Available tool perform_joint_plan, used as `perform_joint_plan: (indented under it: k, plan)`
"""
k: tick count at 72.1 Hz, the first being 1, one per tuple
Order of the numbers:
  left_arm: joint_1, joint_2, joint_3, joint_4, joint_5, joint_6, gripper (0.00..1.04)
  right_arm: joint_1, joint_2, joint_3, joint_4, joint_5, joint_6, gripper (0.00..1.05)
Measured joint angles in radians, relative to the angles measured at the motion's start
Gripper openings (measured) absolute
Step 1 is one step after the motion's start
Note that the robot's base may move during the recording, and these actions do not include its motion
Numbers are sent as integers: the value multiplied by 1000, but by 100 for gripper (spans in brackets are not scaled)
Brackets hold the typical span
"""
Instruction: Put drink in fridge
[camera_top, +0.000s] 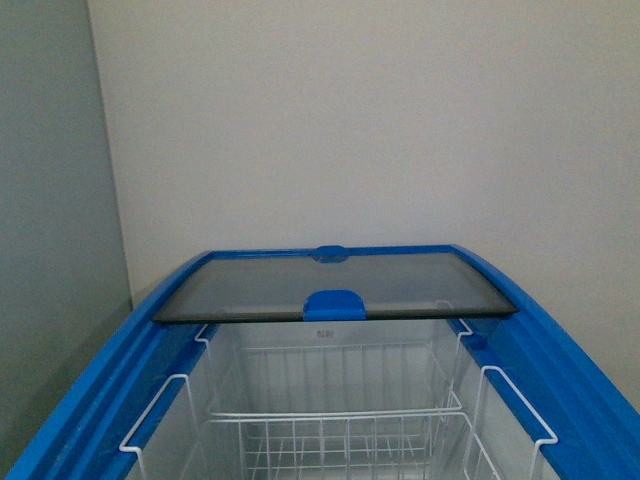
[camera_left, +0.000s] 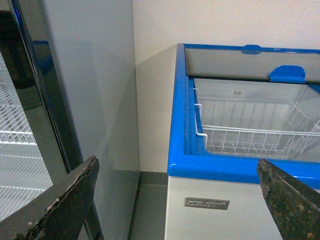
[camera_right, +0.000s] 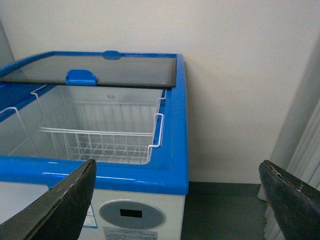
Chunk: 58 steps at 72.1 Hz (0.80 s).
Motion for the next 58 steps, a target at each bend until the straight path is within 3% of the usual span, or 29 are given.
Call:
perform_joint_plan:
  k: [58]
  plan:
    - [0, 0, 0, 0, 0, 0, 97, 0, 0, 0, 0, 0, 0, 98]
